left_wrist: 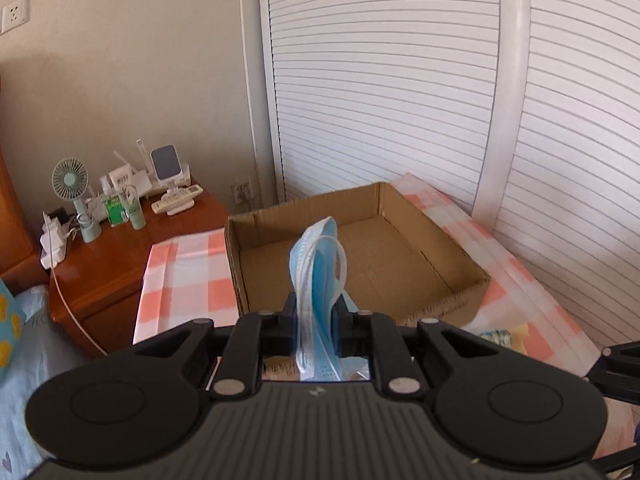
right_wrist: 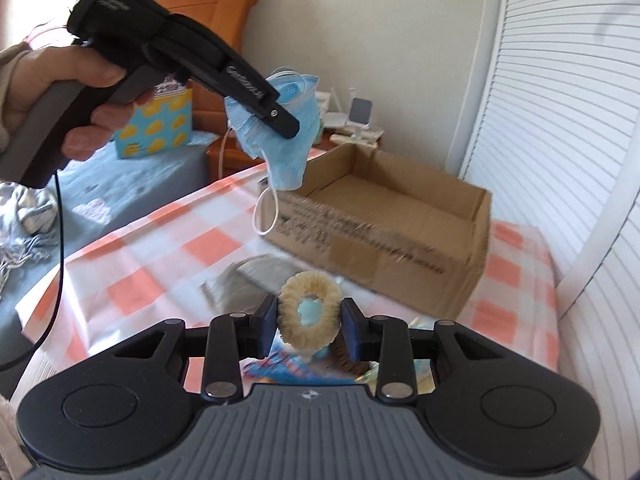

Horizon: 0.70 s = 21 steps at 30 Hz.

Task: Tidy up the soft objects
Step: 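Lift the mask with the left gripper while the right gripper carries the hair ring toward the box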

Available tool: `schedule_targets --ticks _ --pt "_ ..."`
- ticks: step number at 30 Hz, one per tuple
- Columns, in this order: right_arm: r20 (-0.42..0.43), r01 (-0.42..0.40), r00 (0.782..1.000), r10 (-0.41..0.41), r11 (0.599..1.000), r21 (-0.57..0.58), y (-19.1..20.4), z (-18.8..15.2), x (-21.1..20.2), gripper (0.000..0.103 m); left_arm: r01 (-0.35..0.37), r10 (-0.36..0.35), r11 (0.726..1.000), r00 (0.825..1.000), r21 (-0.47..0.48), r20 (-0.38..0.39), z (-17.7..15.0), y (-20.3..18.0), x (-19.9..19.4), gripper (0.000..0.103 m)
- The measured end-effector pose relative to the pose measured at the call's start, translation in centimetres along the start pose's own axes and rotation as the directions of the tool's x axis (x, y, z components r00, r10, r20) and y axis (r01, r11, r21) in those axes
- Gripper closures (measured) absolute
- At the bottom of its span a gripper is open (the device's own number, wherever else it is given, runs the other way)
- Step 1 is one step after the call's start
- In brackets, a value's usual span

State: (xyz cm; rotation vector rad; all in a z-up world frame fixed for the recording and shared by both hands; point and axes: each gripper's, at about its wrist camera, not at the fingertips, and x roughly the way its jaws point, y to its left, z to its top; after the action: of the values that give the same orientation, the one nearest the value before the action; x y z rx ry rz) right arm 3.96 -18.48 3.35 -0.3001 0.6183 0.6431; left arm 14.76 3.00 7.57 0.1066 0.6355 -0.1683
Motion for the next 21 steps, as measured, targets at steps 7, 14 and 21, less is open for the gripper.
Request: schedule_targets --ticks 7,14,21 --pt "0.019 0.061 0.998 -0.062 0.997 0.043 -3.6 1.9 0.6 0.064 -0.033 0.033 0.999 0.999 0.007 -0.034 4.9 0.4 8.2 0.086" --pt "0.015 0.101 0.995 -0.103 0.992 0.078 -6.2 3.0 1.8 0.064 -0.081 0.080 0.997 0.996 -0.016 -0.048 5.6 1.6 12.8 0.025" --pt "0.005 0.129 0.991 -0.130 0.987 0.093 -7.6 4.0 2.9 0.064 -0.077 0.077 0.997 0.997 0.015 -0.027 3.3 2.2 8.7 0.005"
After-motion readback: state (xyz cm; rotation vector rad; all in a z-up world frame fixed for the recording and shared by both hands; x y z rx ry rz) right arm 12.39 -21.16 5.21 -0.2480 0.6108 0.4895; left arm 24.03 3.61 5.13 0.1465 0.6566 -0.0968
